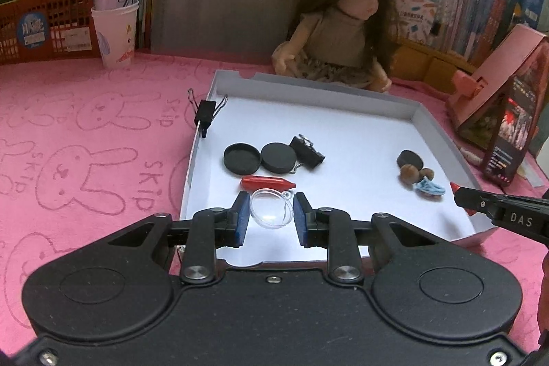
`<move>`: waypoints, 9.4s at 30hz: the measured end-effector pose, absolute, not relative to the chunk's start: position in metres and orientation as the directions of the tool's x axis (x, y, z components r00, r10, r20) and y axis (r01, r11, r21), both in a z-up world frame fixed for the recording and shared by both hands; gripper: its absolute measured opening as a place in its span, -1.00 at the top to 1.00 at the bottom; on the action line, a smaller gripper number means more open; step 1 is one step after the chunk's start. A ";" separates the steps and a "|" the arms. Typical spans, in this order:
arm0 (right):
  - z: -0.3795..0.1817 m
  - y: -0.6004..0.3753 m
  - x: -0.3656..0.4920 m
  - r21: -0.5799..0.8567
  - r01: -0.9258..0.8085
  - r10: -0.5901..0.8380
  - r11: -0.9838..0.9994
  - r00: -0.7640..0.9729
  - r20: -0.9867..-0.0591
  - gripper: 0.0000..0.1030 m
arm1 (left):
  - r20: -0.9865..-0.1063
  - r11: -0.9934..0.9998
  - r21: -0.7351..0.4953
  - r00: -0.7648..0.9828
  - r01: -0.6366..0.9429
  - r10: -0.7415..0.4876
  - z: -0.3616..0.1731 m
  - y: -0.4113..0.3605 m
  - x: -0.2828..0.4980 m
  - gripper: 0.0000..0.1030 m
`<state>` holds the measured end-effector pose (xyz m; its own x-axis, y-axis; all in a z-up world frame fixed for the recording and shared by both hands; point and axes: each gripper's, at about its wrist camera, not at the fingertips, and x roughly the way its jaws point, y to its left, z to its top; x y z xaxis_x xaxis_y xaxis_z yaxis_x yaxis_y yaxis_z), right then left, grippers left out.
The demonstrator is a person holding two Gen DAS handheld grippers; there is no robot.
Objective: Organize rigid objects
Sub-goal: 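Carry the red marker and the clear dome over the white tray, then open the right tool to drop the marker while the left tool releases the dome, then move both open tools back to the blue clip and black puck on the cloth, then grasp the blue hair clip with the right tool while the left tool grasps the black puck, then carry the blue clip and the black puck over the white tray, then lower the clip into the tray and open the right tool while the left tool releases the puck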
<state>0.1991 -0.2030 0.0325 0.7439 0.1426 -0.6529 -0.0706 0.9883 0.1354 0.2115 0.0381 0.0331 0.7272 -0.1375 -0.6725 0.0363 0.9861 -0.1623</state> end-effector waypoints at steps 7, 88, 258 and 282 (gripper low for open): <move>0.022 -0.202 0.210 0.137 -0.058 0.136 0.989 0.725 -0.675 0.74 | -0.686 0.989 -0.146 0.718 0.026 -0.120 0.024 0.037 0.221 0.51; -0.001 -0.131 0.028 0.003 -0.237 0.215 0.972 0.875 -0.434 -0.98 | -0.527 0.983 -0.037 0.839 -0.181 0.134 0.012 0.096 -0.005 -0.58; 0.011 -0.169 0.214 0.086 -0.090 0.124 0.992 0.782 -0.611 0.15 | -0.611 1.000 -0.003 0.791 0.002 -0.004 0.019 0.006 0.236 0.42; 0.008 -0.167 0.225 0.059 -0.102 0.116 0.993 0.774 -0.622 0.14 | -0.623 1.000 0.010 0.782 0.000 0.006 0.010 0.004 0.244 0.41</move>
